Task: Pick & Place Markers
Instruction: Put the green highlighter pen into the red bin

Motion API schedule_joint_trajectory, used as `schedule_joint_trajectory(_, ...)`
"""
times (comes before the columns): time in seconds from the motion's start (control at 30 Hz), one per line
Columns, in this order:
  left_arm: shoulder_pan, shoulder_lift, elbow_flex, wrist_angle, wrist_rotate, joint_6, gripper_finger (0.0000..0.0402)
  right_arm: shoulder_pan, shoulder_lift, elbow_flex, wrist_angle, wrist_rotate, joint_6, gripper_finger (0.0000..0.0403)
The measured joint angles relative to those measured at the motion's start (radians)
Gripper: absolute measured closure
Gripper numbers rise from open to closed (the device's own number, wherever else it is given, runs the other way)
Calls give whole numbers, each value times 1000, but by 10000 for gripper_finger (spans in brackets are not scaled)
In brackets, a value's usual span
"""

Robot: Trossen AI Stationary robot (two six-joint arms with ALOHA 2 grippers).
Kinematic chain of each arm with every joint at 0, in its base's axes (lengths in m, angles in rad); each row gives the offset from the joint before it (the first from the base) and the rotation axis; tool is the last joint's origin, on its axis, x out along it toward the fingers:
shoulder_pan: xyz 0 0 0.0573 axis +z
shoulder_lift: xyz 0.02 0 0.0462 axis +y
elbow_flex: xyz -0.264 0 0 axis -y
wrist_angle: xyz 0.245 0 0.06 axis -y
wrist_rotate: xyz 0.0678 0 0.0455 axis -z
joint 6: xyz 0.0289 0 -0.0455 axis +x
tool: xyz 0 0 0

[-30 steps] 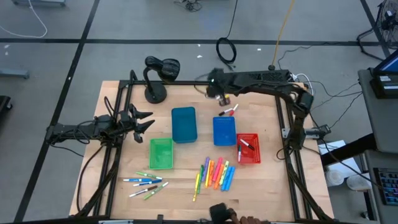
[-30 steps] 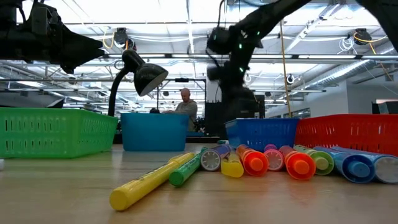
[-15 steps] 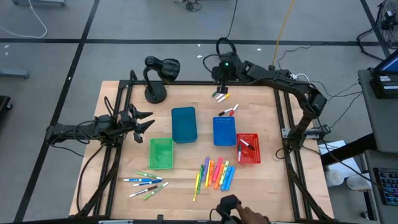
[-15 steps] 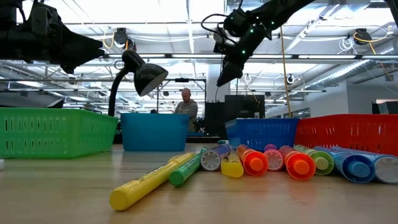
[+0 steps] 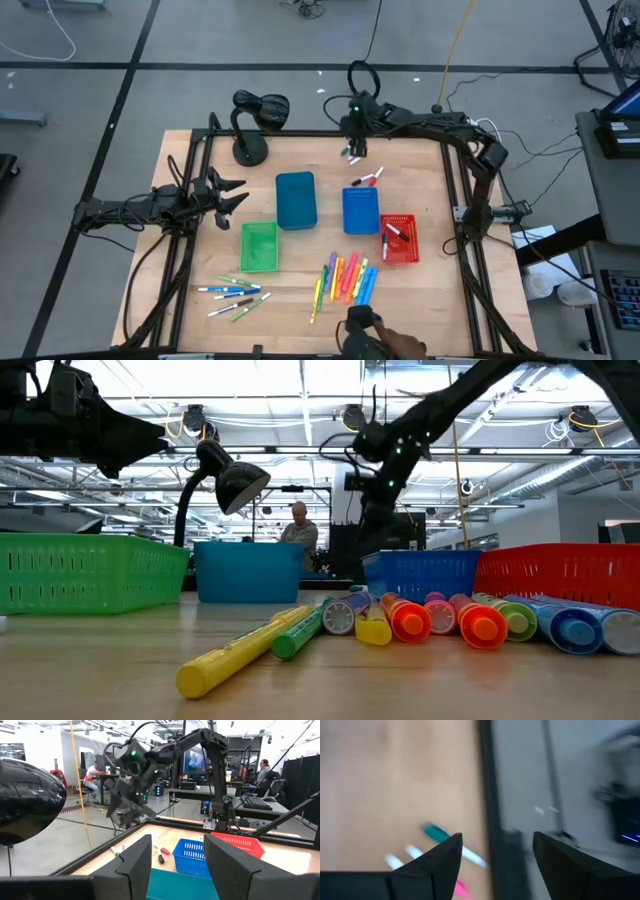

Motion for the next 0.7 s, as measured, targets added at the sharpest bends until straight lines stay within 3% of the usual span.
schedule_joint_trajectory(0.07, 0, 0, 0, 0, 0, 0, 217, -4, 25, 0, -5, -77, 6, 179)
schedule_joint_trajectory(0.2, 0, 0, 0, 0, 0, 0, 218, 2, 94, 3, 28, -112, 1, 190)
schedule_joint_trajectory(0.7, 0, 0, 0, 0, 0, 0, 217, -18, 184, 2, -64, -111, -11, 224)
